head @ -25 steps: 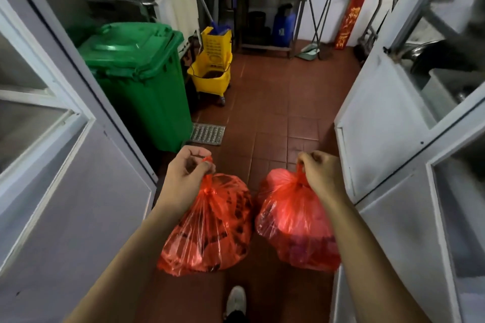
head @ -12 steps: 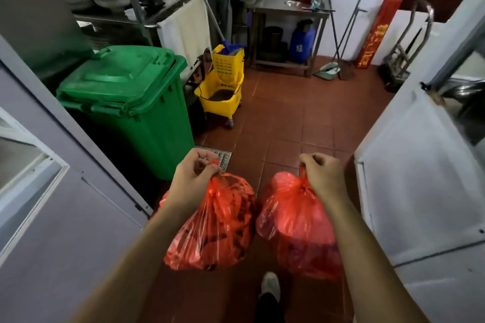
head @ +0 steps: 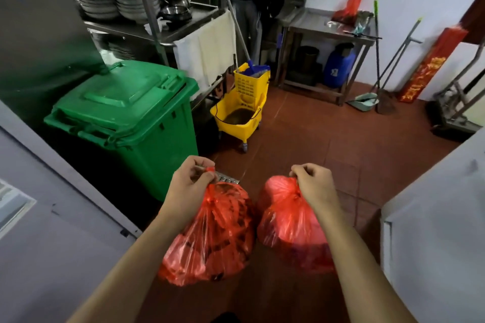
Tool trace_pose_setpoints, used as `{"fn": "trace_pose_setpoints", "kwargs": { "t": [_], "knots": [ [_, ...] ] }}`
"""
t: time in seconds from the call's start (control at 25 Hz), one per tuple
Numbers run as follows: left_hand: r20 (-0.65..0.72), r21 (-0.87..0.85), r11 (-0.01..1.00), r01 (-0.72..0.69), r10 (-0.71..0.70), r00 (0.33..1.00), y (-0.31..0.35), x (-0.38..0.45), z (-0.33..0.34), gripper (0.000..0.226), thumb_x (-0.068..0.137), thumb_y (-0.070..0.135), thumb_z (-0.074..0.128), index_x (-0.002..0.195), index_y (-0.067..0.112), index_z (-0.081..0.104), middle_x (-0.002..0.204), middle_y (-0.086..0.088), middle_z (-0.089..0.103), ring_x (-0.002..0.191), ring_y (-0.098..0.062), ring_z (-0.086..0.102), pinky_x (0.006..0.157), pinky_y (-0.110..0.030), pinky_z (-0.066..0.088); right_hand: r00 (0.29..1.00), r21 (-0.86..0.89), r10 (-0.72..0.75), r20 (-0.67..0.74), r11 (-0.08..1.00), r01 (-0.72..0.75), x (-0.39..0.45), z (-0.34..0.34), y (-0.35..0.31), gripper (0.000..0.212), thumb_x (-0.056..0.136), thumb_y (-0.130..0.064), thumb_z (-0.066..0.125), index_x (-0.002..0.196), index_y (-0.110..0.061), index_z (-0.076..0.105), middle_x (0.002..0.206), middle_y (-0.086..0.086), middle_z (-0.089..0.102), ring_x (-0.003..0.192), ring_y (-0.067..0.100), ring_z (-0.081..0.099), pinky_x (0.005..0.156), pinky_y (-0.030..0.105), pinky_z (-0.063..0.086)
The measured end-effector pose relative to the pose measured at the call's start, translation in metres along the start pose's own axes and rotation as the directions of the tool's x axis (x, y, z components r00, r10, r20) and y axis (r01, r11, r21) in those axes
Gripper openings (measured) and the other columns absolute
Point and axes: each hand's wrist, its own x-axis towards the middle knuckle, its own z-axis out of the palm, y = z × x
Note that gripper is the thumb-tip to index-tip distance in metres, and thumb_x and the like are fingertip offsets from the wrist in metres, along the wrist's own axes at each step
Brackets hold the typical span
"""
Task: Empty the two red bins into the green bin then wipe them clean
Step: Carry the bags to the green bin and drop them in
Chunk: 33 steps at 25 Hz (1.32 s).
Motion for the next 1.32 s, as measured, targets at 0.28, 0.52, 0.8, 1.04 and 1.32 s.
{"fn": "trace_pose_setpoints", "kwargs": {
  "t": [0.28,0.52,0.8,1.04,1.32],
  "knots": [
    [-0.054,-0.030,0.999,0.031,-0.032,0.998,-0.003,0.112,0.045,0.018,0.093,0.008,0.064,0.094,0.025,0.066,0.089,-0.013,0.071,0.088,-0.026,0.070,0.089,-0.051,0.056,0.997,-0.009,-0.034,0.067,0.999,0.035,0.149,0.030,-0.019,0.025,0.085,-0.024,0.065,0.061,-0.019,0.072,0.050,-0.011,0.062,0.052,0.010,0.054,0.061,0.029,0.042],
    [-0.110,-0.031,0.994,0.104,-0.107,0.988,-0.016,0.208,0.074,0.019,0.095,-0.001,0.061,0.098,0.017,0.064,0.086,-0.013,0.071,0.082,-0.017,0.069,0.080,-0.030,0.053,0.983,-0.062,-0.045,0.180,0.996,0.057,0.265,0.077,-0.033,0.026,0.085,-0.027,0.064,0.061,-0.030,0.073,0.050,-0.010,0.060,0.056,0.014,0.054,0.064,0.034,0.045],
    [-0.157,0.013,0.983,0.185,-0.181,0.971,-0.023,0.293,0.101,0.017,0.095,0.003,0.062,0.097,0.019,0.063,0.094,-0.015,0.070,0.091,-0.027,0.067,0.079,-0.028,0.050,0.956,-0.140,-0.036,0.293,0.987,0.080,0.370,0.117,-0.051,0.026,0.086,-0.027,0.064,0.062,-0.019,0.072,0.063,-0.002,0.069,0.061,0.017,0.059,0.065,0.038,0.049],
    [-0.227,-0.002,0.968,0.252,-0.245,0.942,-0.041,0.354,0.122,0.014,0.097,0.006,0.062,0.097,0.021,0.062,0.094,-0.023,0.067,0.094,-0.038,0.064,0.085,-0.043,0.050,0.915,-0.211,-0.064,0.399,0.965,0.159,0.449,0.155,-0.057,0.027,0.088,-0.030,0.065,0.069,-0.011,0.071,0.066,0.009,0.066,0.069,0.030,0.062,0.071,0.042,0.050],
    [-0.477,-0.036,0.927,0.372,-0.343,0.809,-0.074,0.418,0.164,0.015,0.095,0.009,0.068,0.091,0.023,0.063,0.087,-0.018,0.061,0.085,-0.040,0.057,0.074,-0.035,0.047,0.744,-0.248,-0.044,0.667,0.928,0.277,0.552,0.214,-0.050,0.023,0.079,-0.036,0.061,0.070,-0.017,0.070,0.068,0.003,0.068,0.072,0.028,0.064,0.073,0.043,0.051]
  ]
}}
